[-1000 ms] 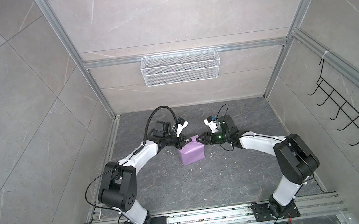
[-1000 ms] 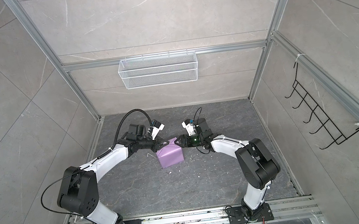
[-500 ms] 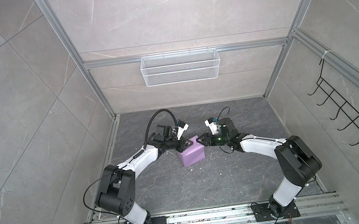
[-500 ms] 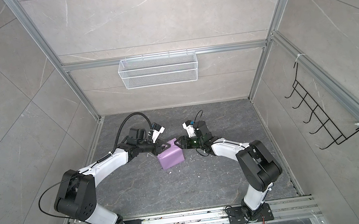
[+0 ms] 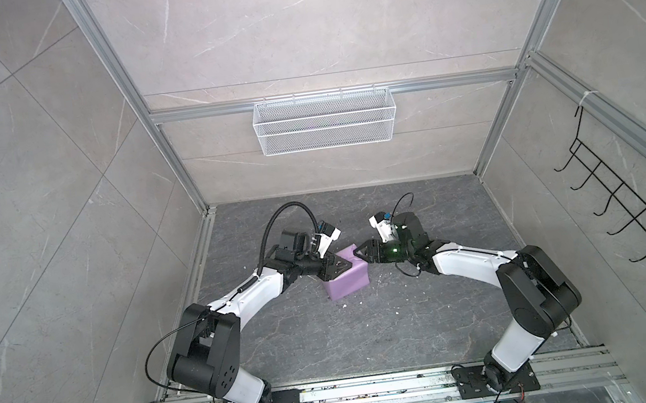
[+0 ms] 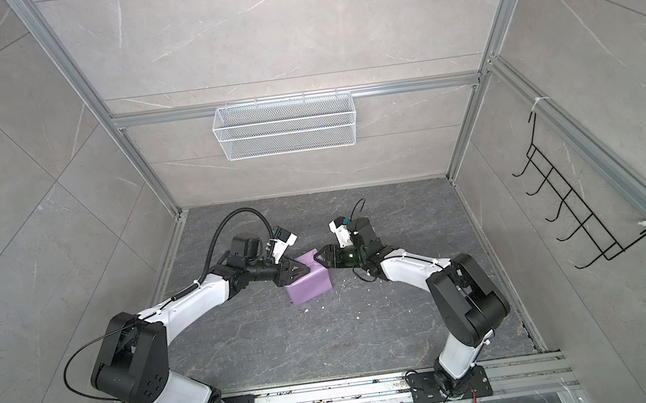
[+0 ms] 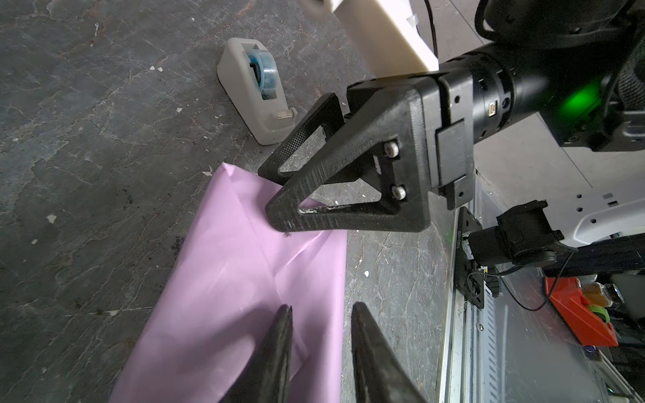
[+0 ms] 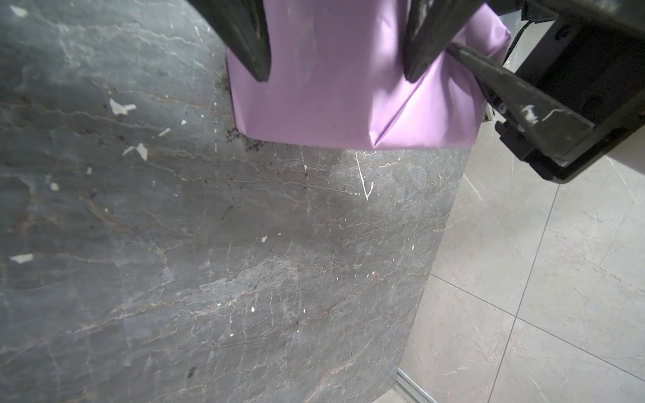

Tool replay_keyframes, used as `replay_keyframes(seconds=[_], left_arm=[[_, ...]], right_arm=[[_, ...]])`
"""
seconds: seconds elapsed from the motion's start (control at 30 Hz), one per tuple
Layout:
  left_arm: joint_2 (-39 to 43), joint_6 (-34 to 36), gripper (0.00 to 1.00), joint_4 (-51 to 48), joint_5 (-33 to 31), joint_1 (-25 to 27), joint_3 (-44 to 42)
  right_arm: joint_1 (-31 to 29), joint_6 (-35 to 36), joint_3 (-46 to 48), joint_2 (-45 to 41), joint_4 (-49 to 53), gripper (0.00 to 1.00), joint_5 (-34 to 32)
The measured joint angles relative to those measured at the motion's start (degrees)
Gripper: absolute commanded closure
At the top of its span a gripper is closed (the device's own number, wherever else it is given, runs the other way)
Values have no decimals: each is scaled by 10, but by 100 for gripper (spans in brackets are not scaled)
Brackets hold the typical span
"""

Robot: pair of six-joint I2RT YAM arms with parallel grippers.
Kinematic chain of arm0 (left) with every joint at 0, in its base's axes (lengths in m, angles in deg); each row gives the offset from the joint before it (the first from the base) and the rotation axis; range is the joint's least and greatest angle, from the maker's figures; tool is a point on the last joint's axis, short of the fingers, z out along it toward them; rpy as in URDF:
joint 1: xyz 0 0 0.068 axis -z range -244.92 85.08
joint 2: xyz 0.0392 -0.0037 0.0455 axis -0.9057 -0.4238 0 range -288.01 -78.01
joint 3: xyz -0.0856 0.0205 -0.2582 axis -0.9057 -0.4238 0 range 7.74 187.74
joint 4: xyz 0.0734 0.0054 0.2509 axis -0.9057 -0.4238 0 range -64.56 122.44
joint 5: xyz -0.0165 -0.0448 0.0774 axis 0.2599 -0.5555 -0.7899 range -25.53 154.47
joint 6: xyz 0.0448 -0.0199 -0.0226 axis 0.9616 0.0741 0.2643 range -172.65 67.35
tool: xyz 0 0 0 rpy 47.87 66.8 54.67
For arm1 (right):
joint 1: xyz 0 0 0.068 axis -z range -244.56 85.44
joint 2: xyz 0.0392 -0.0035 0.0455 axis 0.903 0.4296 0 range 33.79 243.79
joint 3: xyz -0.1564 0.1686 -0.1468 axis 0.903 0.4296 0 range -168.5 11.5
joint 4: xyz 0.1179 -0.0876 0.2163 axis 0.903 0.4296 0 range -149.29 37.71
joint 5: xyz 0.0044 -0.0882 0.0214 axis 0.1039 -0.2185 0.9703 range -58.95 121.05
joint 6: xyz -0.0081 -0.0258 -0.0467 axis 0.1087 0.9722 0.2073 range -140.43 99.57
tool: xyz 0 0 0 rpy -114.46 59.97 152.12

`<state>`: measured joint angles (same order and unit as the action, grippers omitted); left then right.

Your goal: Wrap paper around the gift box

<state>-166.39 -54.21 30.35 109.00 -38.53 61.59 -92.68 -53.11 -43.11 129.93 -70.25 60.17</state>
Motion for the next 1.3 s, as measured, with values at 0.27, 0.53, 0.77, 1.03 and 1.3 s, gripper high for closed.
replay_keyframes(seconds=[0.27,0.53,0.77,1.03,1.3], left_arm=[[0,0,64,0,6,0,0],[0,0,63,0,6,0,0],[0,0,61,0,6,0,0],[14,-32,49,6,-5,5,-3],[119,-87,28,21,-108,6,-41]], right_arm=[[-1,-30,-21,0,1,35,0],[-12,-35,-68,46,9,34,-3],[-19,-31,-65,57,19,34,-9],[-21,-12,-42,42,3,34,-24],[-22,-2,-37,40,-5,35,-28]])
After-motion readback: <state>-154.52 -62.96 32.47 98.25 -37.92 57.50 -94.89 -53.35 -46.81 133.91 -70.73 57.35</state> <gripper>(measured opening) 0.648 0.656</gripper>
